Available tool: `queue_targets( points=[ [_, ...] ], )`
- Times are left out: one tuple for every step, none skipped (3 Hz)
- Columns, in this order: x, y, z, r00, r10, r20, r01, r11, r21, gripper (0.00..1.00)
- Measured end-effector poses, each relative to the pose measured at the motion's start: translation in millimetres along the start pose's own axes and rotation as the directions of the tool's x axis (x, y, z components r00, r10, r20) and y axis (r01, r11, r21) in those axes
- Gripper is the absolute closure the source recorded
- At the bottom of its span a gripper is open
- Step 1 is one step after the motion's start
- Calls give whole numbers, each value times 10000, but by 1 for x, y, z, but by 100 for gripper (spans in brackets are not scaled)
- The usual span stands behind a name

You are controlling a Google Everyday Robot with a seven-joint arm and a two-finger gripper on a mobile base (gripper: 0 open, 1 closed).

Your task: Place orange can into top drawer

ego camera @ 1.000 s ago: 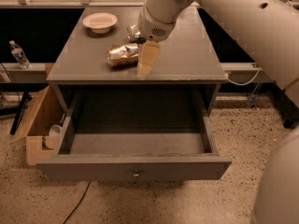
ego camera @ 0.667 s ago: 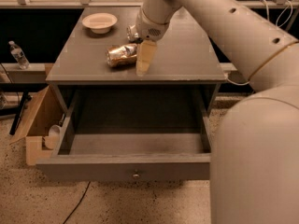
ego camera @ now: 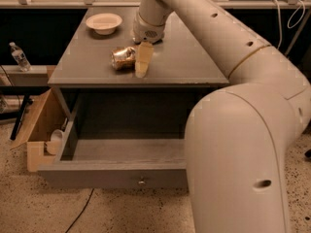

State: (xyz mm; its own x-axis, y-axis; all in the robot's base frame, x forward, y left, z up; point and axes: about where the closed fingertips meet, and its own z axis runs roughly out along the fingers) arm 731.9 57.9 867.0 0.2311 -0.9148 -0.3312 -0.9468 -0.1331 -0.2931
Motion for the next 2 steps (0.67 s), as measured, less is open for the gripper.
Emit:
queue_targets(
  points=[
    [-3, -2, 14, 10000, -28, 21, 28, 9995, -315, 17],
    [-3, -1, 18, 9999, -8, 106, 13, 9988, -484, 40]
  ],
)
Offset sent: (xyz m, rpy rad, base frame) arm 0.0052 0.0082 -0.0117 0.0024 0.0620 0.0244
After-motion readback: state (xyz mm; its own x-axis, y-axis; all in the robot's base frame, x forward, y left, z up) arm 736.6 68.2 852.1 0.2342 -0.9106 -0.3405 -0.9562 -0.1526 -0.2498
